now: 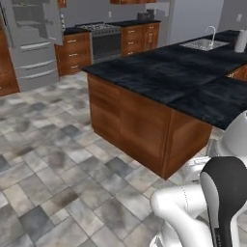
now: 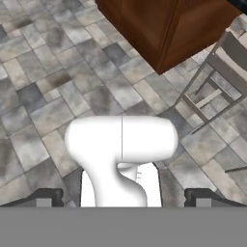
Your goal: Gather the cucumber and broccoli from the fridge and place them on a tray on the dining counter. Then gather the chicken drumstick and fish from the fridge and place them on the other tray.
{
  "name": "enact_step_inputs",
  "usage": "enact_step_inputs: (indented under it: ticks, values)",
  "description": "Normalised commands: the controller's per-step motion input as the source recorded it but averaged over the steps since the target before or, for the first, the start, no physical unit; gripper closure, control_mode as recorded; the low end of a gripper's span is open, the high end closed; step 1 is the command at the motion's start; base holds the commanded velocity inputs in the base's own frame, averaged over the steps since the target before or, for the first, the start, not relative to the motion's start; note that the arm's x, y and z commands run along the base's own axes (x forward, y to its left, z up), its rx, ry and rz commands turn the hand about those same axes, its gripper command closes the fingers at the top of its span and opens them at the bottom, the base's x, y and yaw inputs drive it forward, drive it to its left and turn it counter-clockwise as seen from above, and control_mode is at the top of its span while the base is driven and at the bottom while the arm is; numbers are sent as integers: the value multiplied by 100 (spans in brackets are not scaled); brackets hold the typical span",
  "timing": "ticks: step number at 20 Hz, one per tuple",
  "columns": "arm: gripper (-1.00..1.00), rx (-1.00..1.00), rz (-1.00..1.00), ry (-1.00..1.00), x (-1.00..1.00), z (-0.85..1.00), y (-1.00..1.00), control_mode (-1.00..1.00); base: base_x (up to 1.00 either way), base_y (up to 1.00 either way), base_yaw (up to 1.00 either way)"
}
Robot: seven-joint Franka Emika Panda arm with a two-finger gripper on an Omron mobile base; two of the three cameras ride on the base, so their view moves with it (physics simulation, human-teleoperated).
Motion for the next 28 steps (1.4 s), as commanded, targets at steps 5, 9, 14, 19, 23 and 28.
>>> enact_step_inputs:
  ticks: [5,9,14,19,23,28]
  values:
    - [-100,0,0,0,0,0,0,100,100,82,-22]
    - [-100,0,0,0,0,0,0,100,100,82,-22]
    - [-100,0,0,0,0,0,0,100,100,79,-21]
    - [-100,0,0,0,0,0,0,100,100,78,-21]
    - [-100,0,0,0,0,0,0,100,100,80,-21]
    - [-100,0,0,0,0,0,0,100,100,80,-20]
